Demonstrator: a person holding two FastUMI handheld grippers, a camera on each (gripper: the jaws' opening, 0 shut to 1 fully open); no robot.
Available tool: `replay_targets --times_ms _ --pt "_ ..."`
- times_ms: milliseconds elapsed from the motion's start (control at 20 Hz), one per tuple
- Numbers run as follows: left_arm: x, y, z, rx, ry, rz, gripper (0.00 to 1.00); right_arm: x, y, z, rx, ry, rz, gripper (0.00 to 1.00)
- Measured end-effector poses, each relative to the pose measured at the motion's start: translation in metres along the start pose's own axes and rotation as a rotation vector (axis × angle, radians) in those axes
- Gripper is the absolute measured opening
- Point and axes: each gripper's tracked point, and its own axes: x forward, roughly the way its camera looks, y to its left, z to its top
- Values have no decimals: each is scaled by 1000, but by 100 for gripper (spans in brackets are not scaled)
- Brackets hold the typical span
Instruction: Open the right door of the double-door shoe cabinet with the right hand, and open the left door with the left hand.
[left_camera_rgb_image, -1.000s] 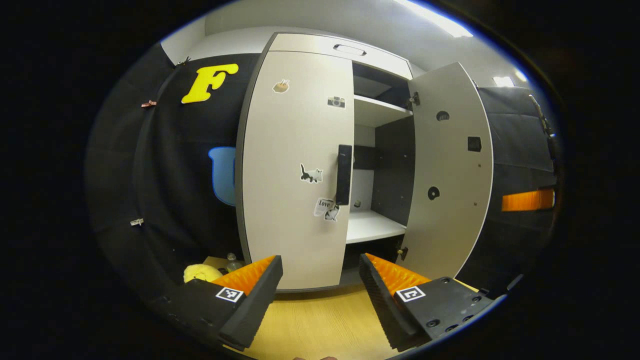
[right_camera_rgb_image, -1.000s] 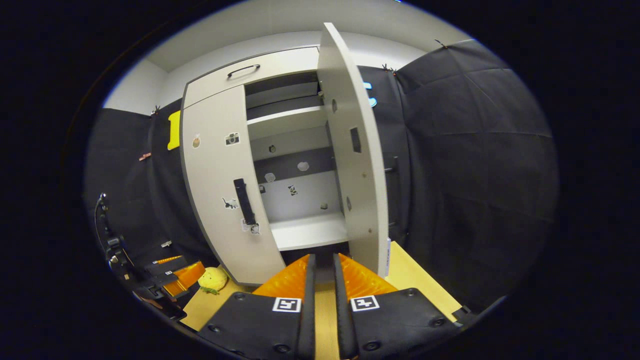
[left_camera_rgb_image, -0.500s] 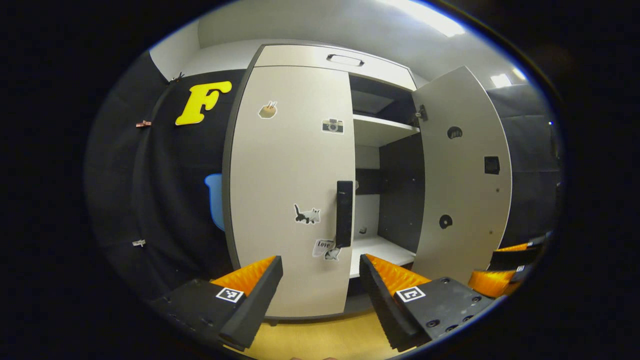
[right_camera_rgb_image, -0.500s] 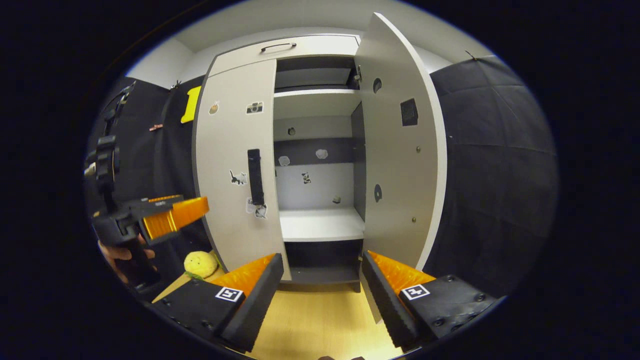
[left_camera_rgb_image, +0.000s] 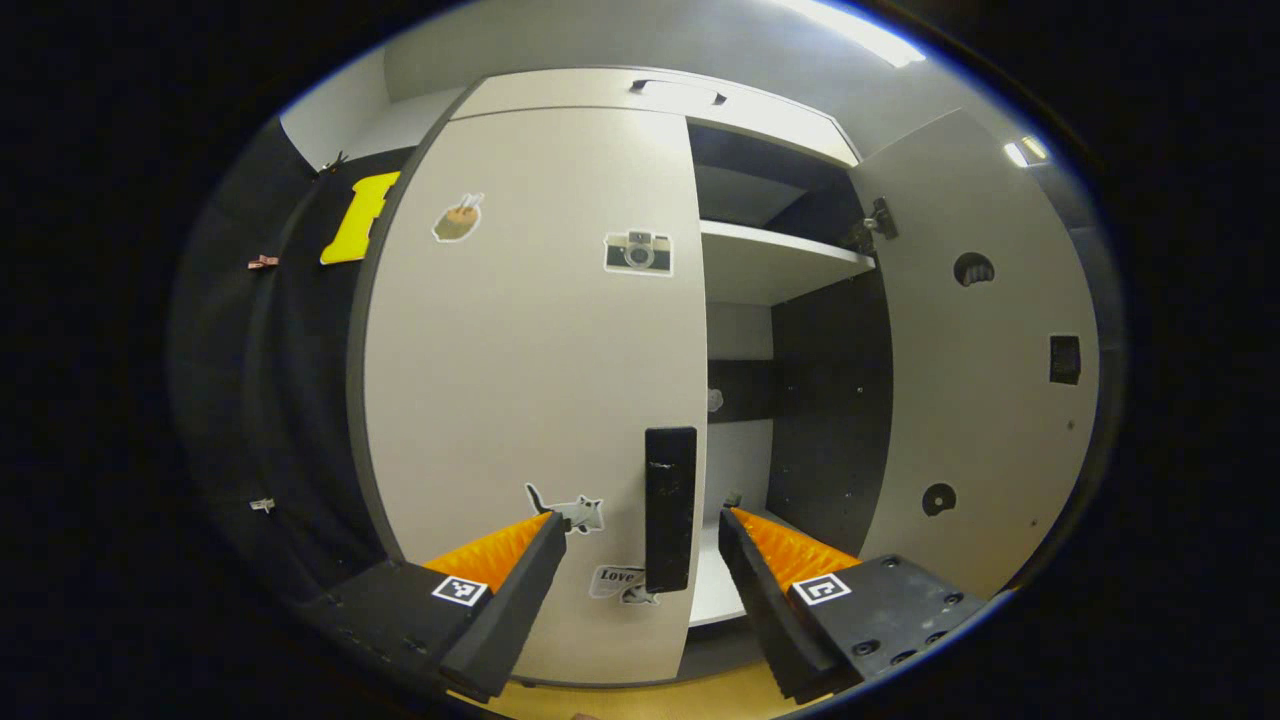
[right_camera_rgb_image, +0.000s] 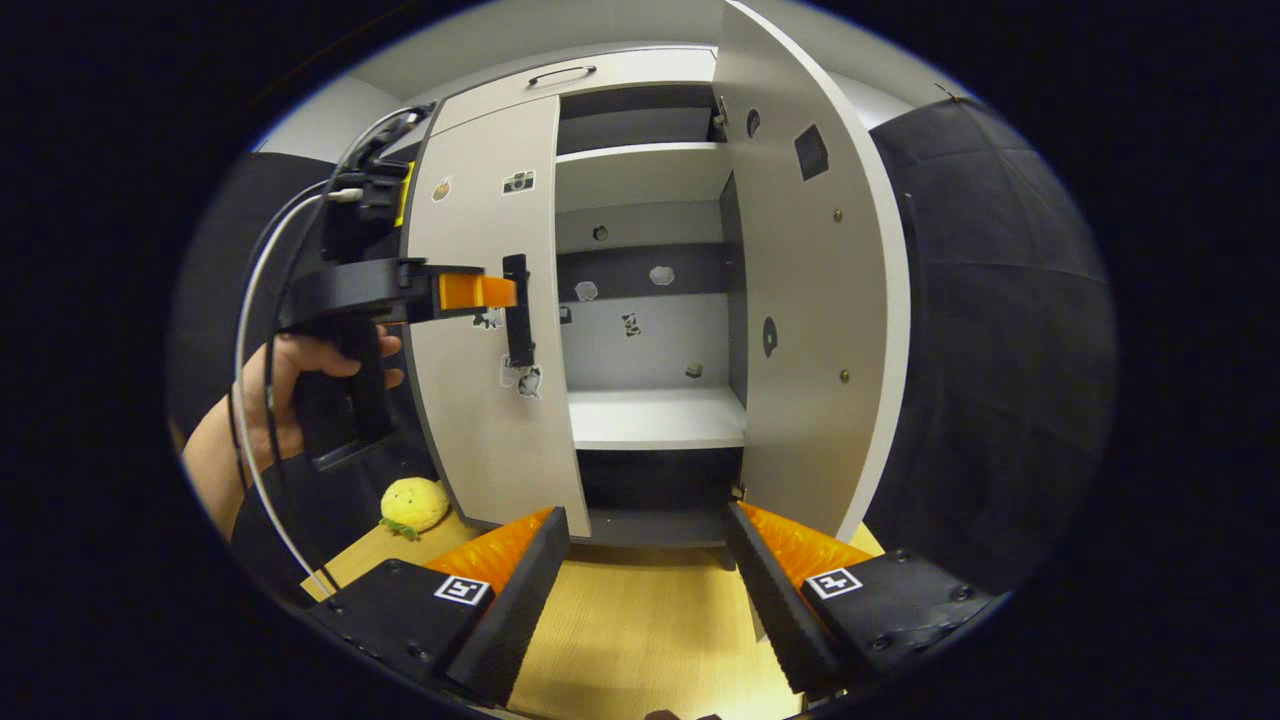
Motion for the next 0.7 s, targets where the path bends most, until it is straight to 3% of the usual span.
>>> replay_targets --times_ms 150,350,500,650,700 --pt "26 1 -11 18 35 43 94 6 -11 8 -13 -25 0 99" --pt "44 0 -15 40 40 75 86 9 -10 12 24 -46 31 98" --pt "51 2 -3 20 -7 105 63 13 -13 1 21 -8 52 99" --pt "53 -2 0 16 -17 106 55 16 -12 2 12 -2 63 98" --pt "54 -5 -1 12 -16 105 47 17 -12 3 8 -5 66 98"
